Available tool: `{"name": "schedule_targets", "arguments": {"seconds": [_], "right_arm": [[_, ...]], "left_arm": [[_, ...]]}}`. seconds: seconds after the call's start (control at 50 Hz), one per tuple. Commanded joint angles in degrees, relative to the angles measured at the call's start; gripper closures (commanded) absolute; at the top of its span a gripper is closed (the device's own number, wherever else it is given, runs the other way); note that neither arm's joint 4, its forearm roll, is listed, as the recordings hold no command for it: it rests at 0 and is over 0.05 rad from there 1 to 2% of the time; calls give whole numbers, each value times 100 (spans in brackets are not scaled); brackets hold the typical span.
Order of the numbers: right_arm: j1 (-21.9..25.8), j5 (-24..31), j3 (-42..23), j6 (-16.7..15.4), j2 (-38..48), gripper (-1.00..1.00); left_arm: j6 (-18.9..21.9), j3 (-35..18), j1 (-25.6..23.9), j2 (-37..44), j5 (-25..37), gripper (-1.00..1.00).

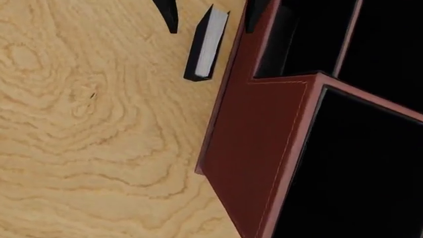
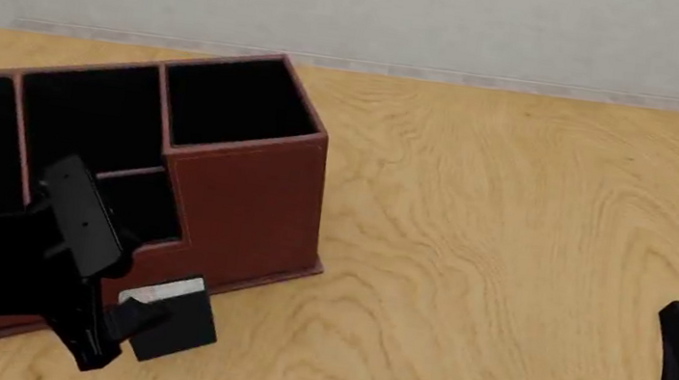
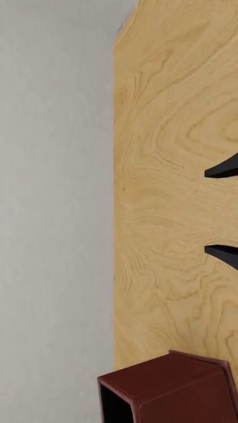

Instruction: Pick up the book and place it in the left compartment of the caddy.

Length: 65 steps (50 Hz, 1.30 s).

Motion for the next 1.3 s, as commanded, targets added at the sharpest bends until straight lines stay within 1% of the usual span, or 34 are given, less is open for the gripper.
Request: {"name": "schedule_targets", "arguments": {"seconds": [0.02, 0.26, 0.48, 0.62, 1.3], "right_arm": [[2, -11, 9, 1, 1, -100], [2, -11, 9, 1, 1, -100], [2, -11, 9, 3, 0, -100], [3, -11, 9, 2, 1, -100], [2, -11, 9, 3, 0, -100]], "left_arm": [[-5, 63, 12, 101, -129, -100], [-14, 95, 44, 265, -288, -100], [-70, 175, -25, 502, -550, -100], [-129, 136, -73, 632, -612, -100], [-264, 303, -127, 1062, -1072, -100]]}}
